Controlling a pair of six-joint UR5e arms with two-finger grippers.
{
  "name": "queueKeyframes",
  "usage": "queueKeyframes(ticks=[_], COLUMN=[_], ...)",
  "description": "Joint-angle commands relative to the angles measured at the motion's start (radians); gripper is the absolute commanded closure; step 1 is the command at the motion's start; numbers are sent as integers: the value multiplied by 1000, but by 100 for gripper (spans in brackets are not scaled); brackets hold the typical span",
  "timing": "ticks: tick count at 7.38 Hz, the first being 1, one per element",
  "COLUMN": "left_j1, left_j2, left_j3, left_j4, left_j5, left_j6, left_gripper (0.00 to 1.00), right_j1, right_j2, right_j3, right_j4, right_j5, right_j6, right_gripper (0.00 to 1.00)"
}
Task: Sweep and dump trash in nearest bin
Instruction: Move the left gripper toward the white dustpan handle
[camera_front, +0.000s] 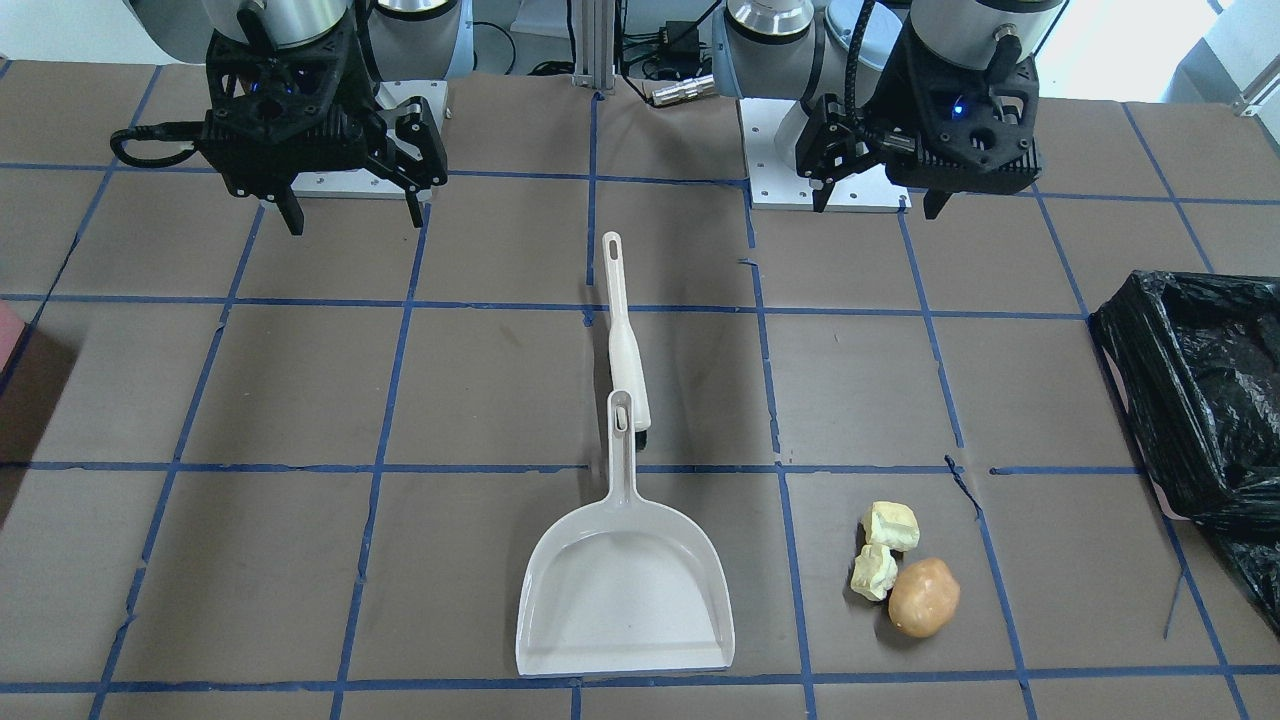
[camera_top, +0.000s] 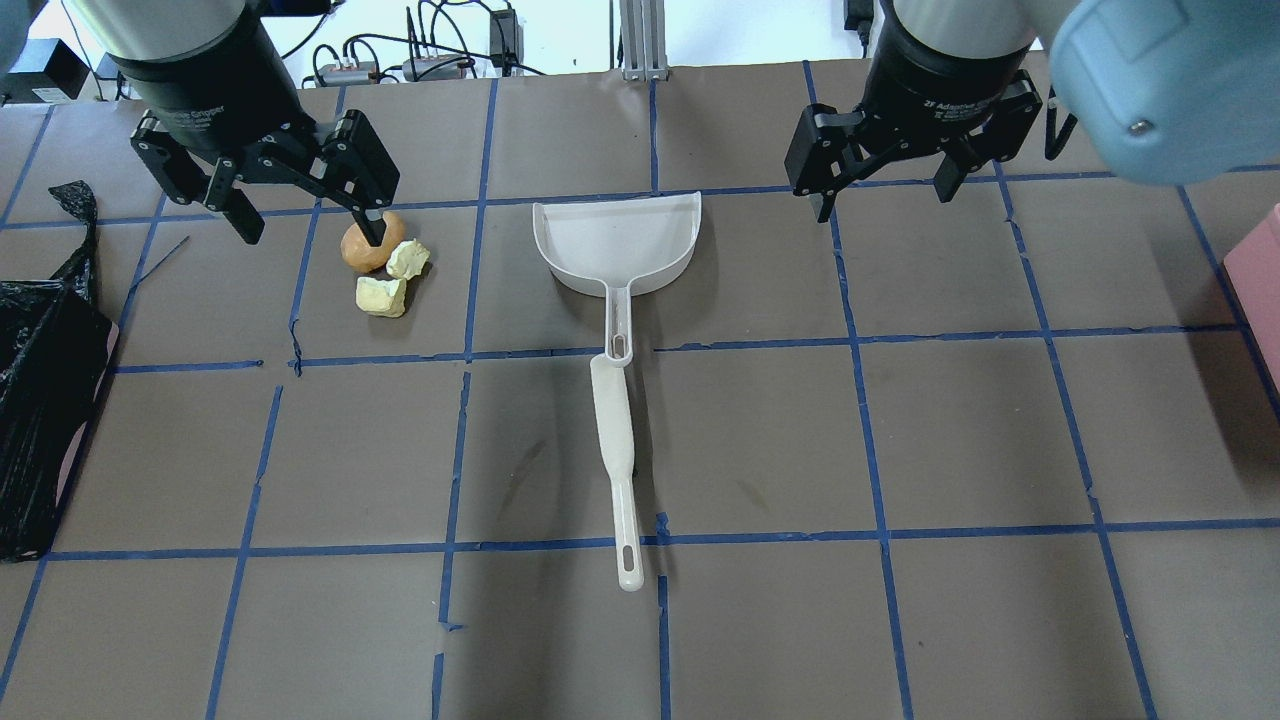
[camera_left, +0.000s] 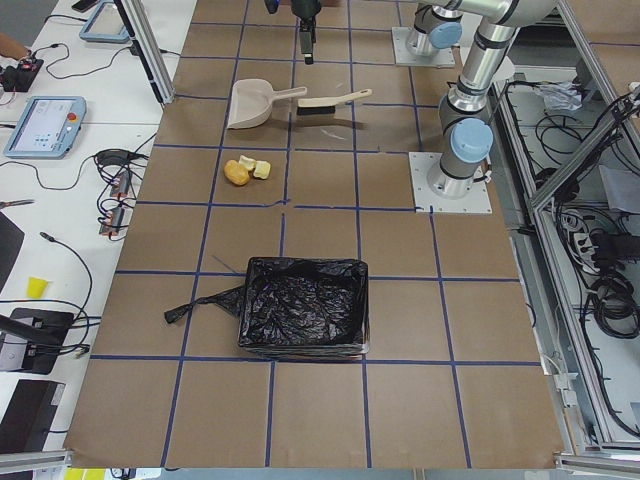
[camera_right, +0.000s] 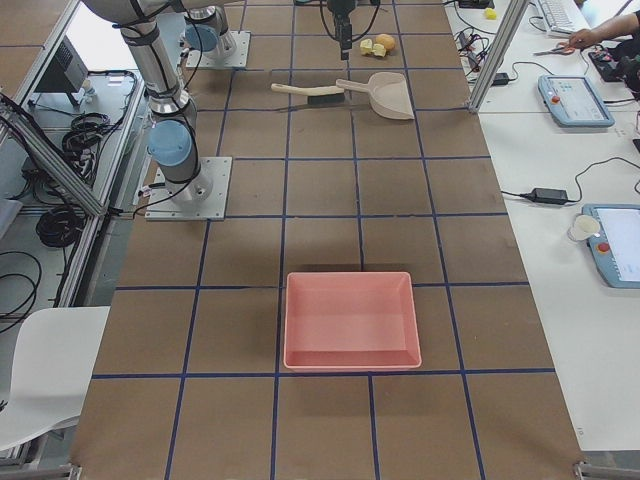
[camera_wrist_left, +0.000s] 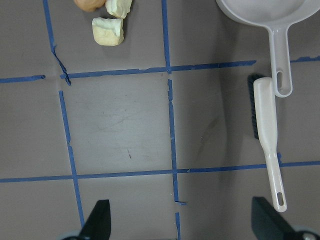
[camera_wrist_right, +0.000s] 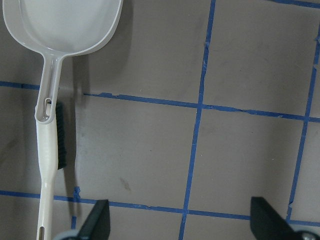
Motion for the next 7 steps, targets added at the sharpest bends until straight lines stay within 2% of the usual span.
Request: queueKeyframes(ticks=[1, 4, 5, 7], left_j1=[-3, -7, -29, -105], left_j2=[2, -15, -35, -87], left_j3=[-10, -36, -72, -176], left_j4=[4, 48, 112, 353], left_j5=[-1, -11, -24, -21], left_j6=[-4, -11, -11, -20], left_gripper=[0, 0, 0, 0], right_j1=[-2, -2, -5, -16], right_j2=[-3, -3, -2, -3], right_j3=[2, 2, 3, 5], right_j4=[5, 3, 3, 0], right_j5=[2, 2, 2, 2], right_j6=[8, 7, 7, 2], right_gripper=[0, 0, 0, 0])
